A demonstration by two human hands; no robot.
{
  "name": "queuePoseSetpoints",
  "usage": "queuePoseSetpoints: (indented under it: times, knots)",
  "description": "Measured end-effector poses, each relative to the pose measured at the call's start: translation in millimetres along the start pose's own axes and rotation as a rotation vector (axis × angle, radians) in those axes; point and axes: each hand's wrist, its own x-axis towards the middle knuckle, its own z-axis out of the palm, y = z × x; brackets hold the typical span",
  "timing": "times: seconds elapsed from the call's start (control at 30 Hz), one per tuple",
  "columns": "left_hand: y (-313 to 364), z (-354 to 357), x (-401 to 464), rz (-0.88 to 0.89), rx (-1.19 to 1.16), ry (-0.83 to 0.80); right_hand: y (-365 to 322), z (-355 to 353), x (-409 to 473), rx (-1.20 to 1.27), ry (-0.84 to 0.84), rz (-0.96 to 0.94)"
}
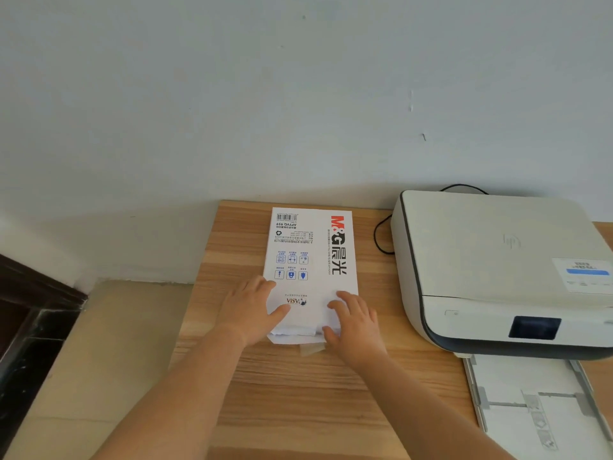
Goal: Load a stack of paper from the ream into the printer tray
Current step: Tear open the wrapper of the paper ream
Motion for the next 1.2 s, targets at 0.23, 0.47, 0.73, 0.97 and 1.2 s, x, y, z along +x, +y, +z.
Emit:
queuePoseSetpoints:
  times: [0.23, 0.47, 0.73, 0.97, 1.2]
  knots:
    - [-8.0, 8.6, -14.5, -0.001, -0.017, -0.021, 13.2, 21.6, -9.5, -0.130, -0.024, 0.108]
    - [-12.8, 8.0, -18.2, 0.024, -0.009, 0.009, 22.4, 27.8, -25.3, -0.003, 0.013, 0.338]
    - [5.0, 13.7, -11.0, 0.074, 0.046, -0.021, 38.8, 26.2, -40.2, 0.124, -0.013, 0.544]
    - [27.9, 28.9, -7.8, 0.184, 0.115, -0.034, 43.9, 26.8, -46.0, 0.146, 0.007, 0.547]
    - [39.2, 47.8, -5.7, 0.238, 0.190, -0.065, 44.0, 24.7, -48.1, 0.183, 0.012, 0.541]
